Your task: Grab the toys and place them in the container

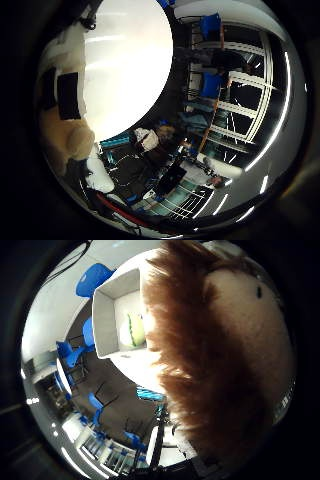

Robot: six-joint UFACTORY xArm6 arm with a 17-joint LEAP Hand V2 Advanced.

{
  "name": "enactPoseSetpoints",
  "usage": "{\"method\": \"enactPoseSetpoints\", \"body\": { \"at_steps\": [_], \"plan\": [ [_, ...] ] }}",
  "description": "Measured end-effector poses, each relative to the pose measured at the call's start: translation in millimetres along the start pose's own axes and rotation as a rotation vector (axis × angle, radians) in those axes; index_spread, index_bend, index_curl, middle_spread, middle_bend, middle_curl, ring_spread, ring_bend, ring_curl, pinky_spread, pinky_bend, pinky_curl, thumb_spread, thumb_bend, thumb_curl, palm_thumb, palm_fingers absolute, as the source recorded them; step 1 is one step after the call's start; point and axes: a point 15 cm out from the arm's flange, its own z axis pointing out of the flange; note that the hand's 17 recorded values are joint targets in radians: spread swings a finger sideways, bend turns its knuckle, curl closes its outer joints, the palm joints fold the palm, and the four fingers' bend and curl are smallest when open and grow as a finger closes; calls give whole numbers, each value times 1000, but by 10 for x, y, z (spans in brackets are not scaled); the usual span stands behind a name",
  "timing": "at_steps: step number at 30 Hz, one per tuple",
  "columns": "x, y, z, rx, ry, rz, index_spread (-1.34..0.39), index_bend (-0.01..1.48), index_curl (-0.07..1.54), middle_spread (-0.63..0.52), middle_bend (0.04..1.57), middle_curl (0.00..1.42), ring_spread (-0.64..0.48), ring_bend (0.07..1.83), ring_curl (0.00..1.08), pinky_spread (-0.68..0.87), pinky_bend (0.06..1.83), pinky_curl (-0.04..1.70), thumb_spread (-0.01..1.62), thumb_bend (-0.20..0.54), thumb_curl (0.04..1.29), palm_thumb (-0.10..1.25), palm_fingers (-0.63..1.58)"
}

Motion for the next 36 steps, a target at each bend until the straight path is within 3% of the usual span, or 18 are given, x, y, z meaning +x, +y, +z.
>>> {"method": "enactPoseSetpoints", "body": {
  "at_steps": [14,28,36],
  "plan": [
    [-407,-215,-351,182,-16,-21,-506,906,1319,-442,1221,1365,-307,1713,912,-215,1698,1040,1247,84,585,1231,225],
    [-1224,-787,-935,486,-243,-67,-520,895,1295,-446,1170,1389,-294,1712,880,-220,1710,1006,1212,72,598,1232,260],
    [-1609,-1108,-799,488,-283,-94,-524,896,1285,-455,1102,1405,-291,1720,868,-223,1716,983,1189,53,598,1227,247]
  ]
}}
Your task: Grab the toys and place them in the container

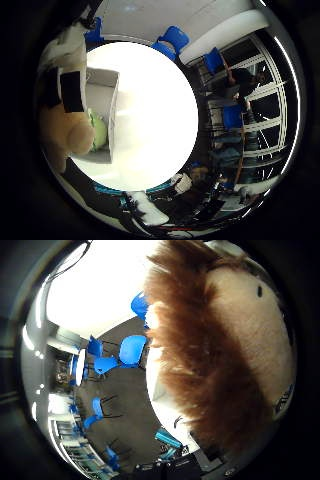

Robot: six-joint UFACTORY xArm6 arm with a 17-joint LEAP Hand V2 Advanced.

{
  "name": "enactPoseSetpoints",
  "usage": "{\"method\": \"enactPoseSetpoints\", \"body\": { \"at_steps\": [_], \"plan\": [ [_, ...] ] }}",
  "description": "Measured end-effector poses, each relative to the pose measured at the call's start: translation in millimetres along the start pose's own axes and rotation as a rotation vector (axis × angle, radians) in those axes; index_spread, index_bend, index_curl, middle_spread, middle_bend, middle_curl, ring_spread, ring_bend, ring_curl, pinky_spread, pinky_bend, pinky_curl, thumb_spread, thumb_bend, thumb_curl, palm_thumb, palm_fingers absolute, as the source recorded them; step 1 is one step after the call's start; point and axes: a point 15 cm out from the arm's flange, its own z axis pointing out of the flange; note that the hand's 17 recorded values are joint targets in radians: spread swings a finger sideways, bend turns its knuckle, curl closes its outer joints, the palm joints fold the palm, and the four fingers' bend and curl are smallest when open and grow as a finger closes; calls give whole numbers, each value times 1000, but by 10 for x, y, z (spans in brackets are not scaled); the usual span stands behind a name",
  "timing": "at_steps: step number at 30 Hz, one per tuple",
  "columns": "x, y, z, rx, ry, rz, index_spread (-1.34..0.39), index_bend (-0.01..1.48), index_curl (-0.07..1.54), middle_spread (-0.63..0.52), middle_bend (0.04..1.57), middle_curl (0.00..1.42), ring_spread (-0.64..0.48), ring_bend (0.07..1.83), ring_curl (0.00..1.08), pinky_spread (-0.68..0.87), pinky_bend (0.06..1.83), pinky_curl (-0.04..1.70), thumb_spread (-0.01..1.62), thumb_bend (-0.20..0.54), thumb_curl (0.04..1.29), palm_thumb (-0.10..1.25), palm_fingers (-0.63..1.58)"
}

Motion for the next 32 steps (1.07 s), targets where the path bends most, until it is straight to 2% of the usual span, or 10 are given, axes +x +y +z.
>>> {"method": "enactPoseSetpoints", "body": {
  "at_steps": [4,6,8,10,13,14,17,20,26,32],
  "plan": [
    [-95,-22,270,-41,-9,-5,-523,823,1258,-461,1055,1396,-293,1688,829,-267,1710,916,1150,-26,568,1156,272],
    [-136,-16,380,-61,-9,-12,-520,694,1209,-459,1048,1347,-297,1646,779,-341,1619,835,1103,-45,538,1060,306],
    [-150,4,447,-79,-9,-17,-498,456,1102,-449,1007,1232,-314,1529,698,-443,1470,726,1085,-36,501,968,261],
    [-155,19,507,-94,-8,-24,-463,357,1000,-416,893,1125,-268,1347,637,-326,1285,684,1111,-39,472,898,-22],
    [-165,53,595,-120,-7,-30,-409,253,786,-246,580,892,-54,989,481,54,1136,588,1112,-34,424,787,-95],
    [-173,73,619,-131,-9,-36,-408,207,707,-137,439,787,70,839,414,204,1083,551,1105,-32,405,753,-120],
    [-189,146,685,-168,-17,-62,-425,160,572,13,280,632,194,625,320,389,978,476,1097,-26,385,723,-96],
    [-207,230,718,-206,-32,-77,-452,155,456,75,180,514,252,505,267,484,921,419,1086,-21,375,723,-51],
    [-126,259,575,-197,-37,-71,-441,160,347,134,180,395,292,426,241,531,850,352,1083,-21,364,723,-23],
    [127,594,77,-233,-27,-46,-413,179,318,160,187,346,298,381,232,529,801,311,1095,-21,355,719,12]
  ]
}}
